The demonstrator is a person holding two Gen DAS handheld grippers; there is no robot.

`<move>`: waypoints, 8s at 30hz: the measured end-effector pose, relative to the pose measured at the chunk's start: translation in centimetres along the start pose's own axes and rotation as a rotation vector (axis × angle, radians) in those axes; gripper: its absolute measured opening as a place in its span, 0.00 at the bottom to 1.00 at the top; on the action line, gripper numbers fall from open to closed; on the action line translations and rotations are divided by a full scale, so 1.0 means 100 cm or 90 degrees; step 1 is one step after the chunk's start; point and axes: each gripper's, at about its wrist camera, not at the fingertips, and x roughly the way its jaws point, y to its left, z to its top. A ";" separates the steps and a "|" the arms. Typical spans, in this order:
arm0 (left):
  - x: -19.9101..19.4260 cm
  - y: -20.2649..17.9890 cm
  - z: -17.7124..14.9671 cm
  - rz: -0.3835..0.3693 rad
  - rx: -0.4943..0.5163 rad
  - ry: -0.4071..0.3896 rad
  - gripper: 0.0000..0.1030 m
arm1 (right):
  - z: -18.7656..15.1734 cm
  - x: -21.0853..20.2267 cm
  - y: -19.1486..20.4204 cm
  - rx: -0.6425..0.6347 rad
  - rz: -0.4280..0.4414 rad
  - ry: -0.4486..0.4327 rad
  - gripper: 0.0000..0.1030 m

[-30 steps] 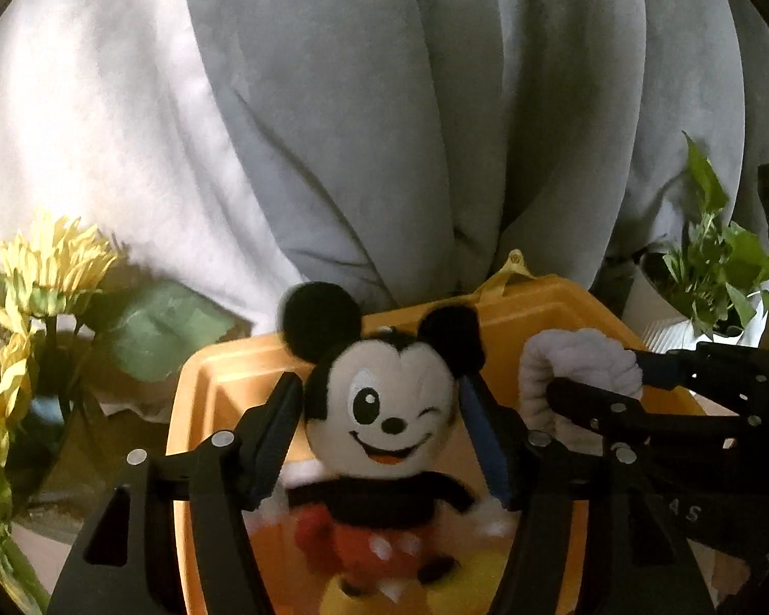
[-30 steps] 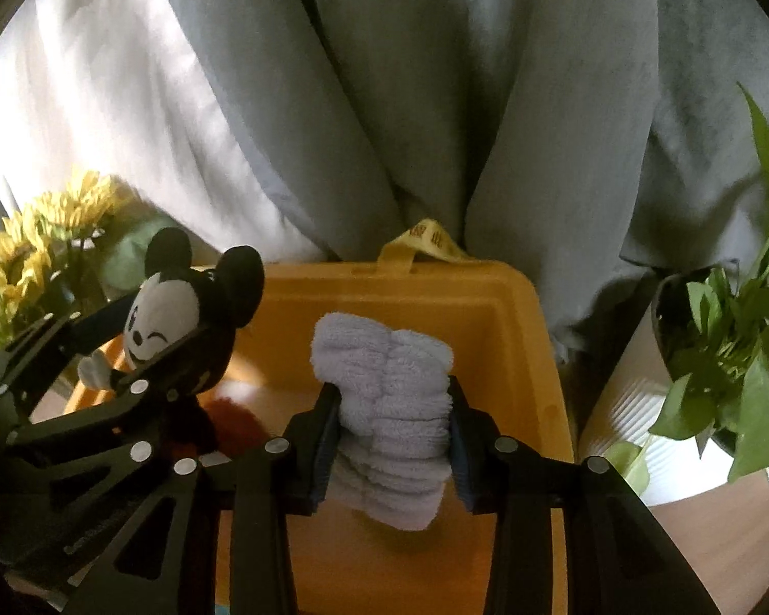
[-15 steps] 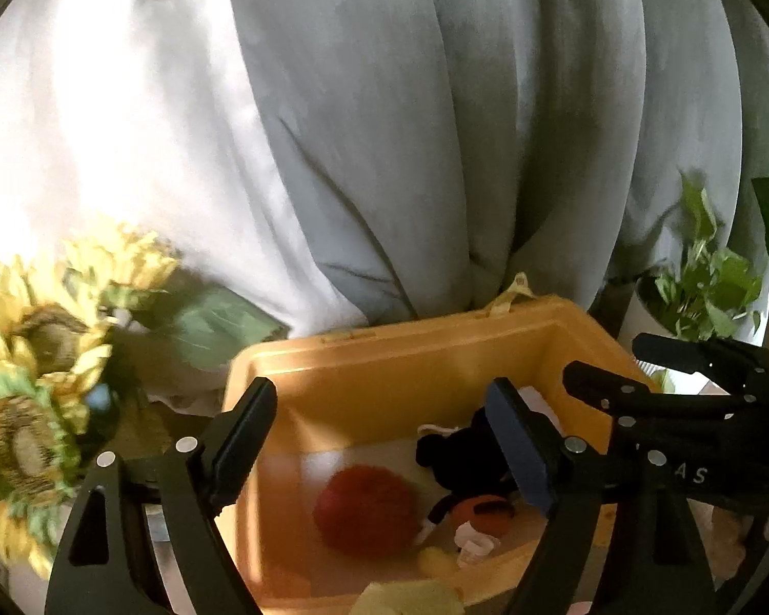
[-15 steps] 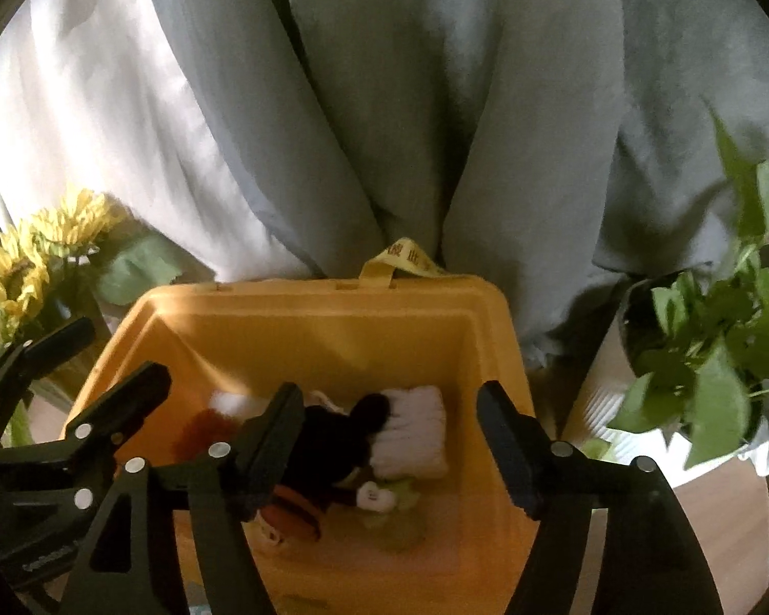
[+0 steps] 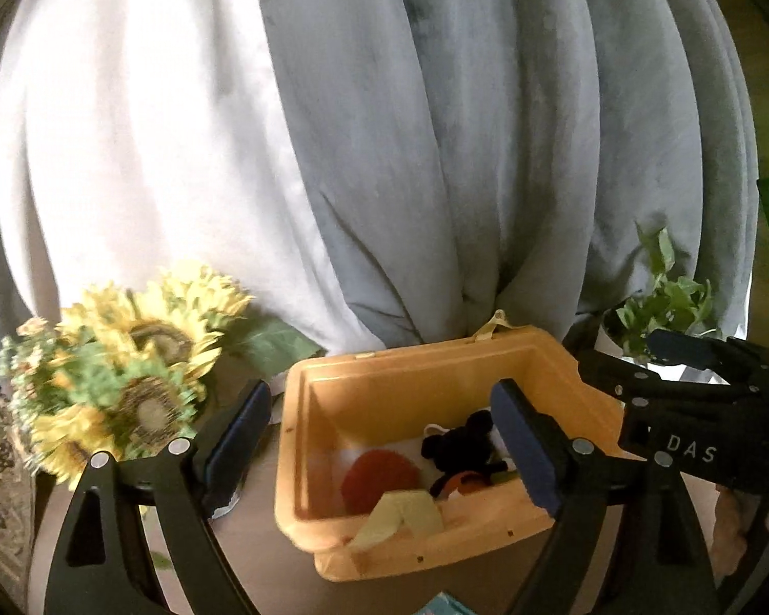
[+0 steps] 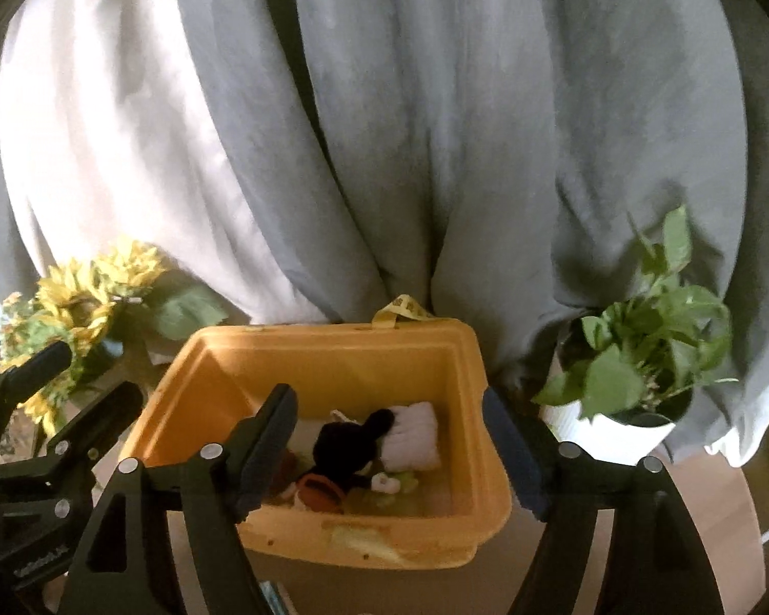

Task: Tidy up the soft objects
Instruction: 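Withdraw both tools from the crate toward the printed pouch and white cloth, then grasp the printed fabric pouch with the left tool while the right tool grasps the white cloth, then lift the pouch and white cloth and carry both over the orange crate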

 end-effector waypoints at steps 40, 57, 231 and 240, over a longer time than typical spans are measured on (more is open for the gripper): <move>-0.145 -0.016 -0.134 0.039 0.023 0.060 0.88 | -0.124 -0.099 0.054 -0.103 0.080 0.043 0.73; -0.106 -0.033 -0.190 0.015 0.011 0.187 0.88 | -0.171 -0.058 0.050 -0.157 0.110 0.152 0.73; 0.095 -0.008 0.003 -0.162 0.097 0.009 0.04 | 0.014 0.056 0.020 -0.052 0.070 0.009 0.13; 0.121 -0.016 -0.017 -0.211 0.111 0.126 0.04 | -0.003 0.080 0.011 -0.040 0.073 0.085 0.13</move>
